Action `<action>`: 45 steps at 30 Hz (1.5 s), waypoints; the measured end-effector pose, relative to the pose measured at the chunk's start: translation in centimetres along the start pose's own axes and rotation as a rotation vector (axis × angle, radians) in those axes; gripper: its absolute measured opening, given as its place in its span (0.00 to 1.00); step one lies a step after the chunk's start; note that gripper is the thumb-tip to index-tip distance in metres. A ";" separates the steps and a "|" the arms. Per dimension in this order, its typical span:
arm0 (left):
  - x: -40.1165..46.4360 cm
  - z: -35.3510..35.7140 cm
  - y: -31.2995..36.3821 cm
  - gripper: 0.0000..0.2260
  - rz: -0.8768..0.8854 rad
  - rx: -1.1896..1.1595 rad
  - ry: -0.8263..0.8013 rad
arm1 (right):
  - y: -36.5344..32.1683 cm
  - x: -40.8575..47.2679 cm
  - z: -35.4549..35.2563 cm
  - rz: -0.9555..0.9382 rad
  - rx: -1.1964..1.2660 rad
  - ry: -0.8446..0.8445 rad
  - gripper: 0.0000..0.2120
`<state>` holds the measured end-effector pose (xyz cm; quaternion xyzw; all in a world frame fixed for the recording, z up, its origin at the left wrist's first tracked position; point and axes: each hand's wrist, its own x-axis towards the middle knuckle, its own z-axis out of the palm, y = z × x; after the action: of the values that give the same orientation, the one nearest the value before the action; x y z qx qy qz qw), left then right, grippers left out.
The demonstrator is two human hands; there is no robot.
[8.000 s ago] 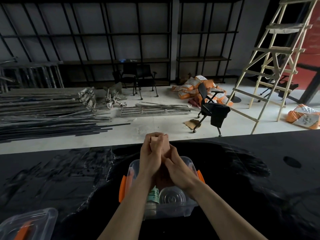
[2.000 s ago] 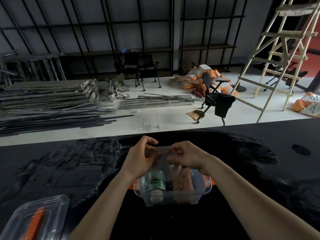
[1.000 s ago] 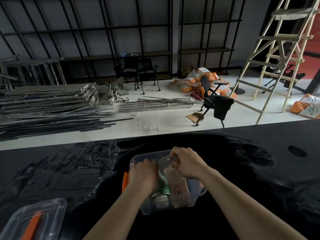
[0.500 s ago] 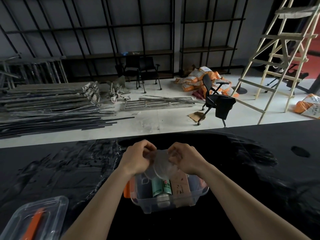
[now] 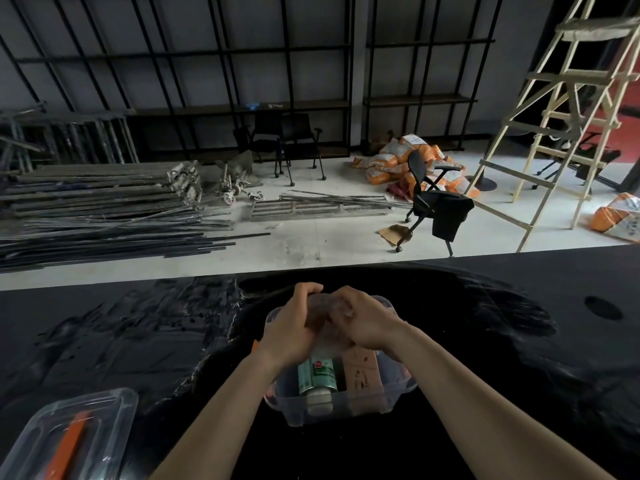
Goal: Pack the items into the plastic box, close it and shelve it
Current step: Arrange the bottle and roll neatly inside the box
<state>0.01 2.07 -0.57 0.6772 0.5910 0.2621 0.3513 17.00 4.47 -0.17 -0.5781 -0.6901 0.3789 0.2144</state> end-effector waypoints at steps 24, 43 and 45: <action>0.1 1.1 -0.3 0.23 0.522 1.208 -0.513 | 0.0 -1.0 -1.6 0.040 -0.544 0.048 0.13; -1.2 -3.5 -0.2 0.35 0.255 0.953 -0.407 | -1.5 -0.6 -1.4 0.123 -0.445 0.064 0.16; -1.7 -4.0 -0.3 0.33 0.203 0.890 -0.380 | -1.4 -0.4 -1.1 0.130 -0.402 0.060 0.16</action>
<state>-3.47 1.09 1.77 0.8516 0.5021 -0.1107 0.1022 16.95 4.31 1.66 -0.6637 -0.7063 0.2291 0.0905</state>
